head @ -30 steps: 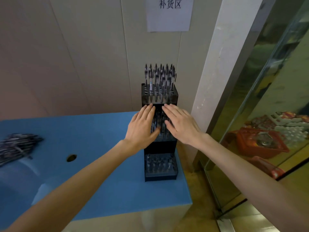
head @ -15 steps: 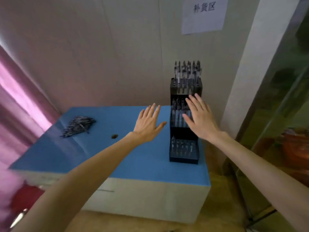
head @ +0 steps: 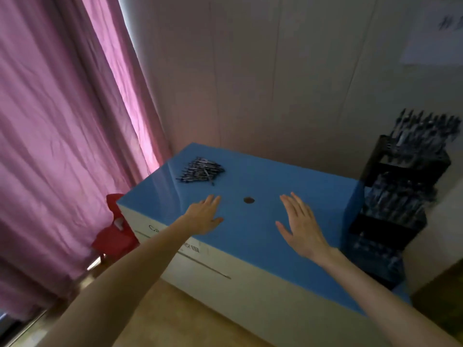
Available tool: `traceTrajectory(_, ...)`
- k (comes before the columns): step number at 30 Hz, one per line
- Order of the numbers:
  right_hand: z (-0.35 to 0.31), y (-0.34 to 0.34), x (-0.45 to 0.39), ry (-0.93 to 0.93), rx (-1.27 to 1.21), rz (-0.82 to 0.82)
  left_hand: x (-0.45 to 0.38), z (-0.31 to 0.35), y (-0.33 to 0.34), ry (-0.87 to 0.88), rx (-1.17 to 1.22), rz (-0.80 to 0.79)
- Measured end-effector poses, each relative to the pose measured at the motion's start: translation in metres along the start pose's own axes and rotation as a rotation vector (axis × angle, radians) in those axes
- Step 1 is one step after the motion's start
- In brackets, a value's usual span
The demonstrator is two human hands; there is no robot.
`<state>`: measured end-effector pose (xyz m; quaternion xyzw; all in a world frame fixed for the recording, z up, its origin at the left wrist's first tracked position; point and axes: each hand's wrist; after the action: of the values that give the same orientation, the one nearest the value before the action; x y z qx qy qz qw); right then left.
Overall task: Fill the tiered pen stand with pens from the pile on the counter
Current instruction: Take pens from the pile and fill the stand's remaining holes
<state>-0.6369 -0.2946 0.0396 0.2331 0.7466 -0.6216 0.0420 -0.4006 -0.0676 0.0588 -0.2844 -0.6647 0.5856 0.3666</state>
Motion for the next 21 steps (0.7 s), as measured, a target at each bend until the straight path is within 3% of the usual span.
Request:
traceTrajectory(4, -0.054, 0.054, -0.073, 0.039, -0.023, -0.102, -0.002, -0.086, 0.016, -0.04, -0.052, -0.067)
traceTrajectory(11, -0.126, 0.131, -0.168, 0.272, -0.096, -0.275, -0.023, -0.207, 0.014, -0.083, -0.034, -0.048)
traceTrajectory(21, -0.158, 0.194, -0.242, 0.308, -0.129, -0.393, -0.073, -0.288, 0.052, -0.051, 0.06, -0.108)
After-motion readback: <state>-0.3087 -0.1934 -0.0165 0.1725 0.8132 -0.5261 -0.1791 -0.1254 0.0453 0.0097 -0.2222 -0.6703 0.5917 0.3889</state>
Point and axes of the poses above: each hand's wrist, its own x-axis away from the middle knuckle, its own y-axis out of the palm, z = x × y, and after that the axes turned 1 degree about z, right-handed
